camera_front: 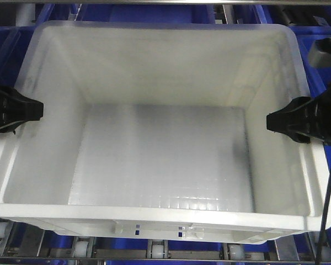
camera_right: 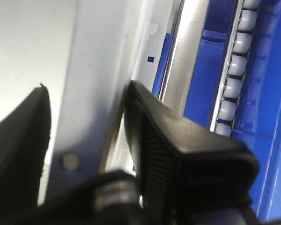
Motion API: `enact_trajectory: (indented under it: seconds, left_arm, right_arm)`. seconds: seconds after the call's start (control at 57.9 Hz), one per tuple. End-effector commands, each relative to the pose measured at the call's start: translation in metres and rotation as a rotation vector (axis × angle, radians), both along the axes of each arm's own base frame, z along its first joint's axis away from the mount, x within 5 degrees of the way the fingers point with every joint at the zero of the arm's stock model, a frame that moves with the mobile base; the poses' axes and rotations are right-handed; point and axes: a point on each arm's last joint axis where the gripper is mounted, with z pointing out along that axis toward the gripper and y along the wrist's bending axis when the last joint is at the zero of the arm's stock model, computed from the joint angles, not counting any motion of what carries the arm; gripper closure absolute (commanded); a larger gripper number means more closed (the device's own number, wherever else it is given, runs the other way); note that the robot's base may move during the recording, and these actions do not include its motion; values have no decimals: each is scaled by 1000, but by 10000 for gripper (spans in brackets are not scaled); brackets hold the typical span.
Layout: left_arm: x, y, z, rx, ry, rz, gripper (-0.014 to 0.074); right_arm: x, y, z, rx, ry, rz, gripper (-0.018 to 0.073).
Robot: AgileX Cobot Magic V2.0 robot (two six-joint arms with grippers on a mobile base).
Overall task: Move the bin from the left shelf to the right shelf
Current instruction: 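Hold the tote over the roller track while the base aligns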
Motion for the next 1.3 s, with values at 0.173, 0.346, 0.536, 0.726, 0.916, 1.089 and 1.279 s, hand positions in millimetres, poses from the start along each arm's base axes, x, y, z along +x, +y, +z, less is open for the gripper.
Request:
enact_trajectory:
  seconds: [0.173,0.346,0.536,0.726,0.916,1.089,1.279]
  left_arm:
    - [-2,-7,32,-137,-171,5,603]
    - [-2,-7,32,-137,-171,5,603]
    - [-2,-7,32,-137,-171,5,603]
    - [-1,-6,33,-139,-177,7,603]
    - [-2,-7,32,-137,-171,5,603]
    - [0,-7,32,-137,-178,9,603]
    - [8,-8,28,-134,-173,18,603]
  right_arm:
    - [-3,7,30,119,-146,15,564]
    - [-3,7,30,119,-146,15,564]
    - [-3,7,30,119,-146,15,564]
    - [-3,7,30,120,-147,15,564]
    - [-3,7,30,120,-149,14,564]
    - [-1,6,31,125,-172,2,564]
    - [7,7,27,109,-176,2,564]
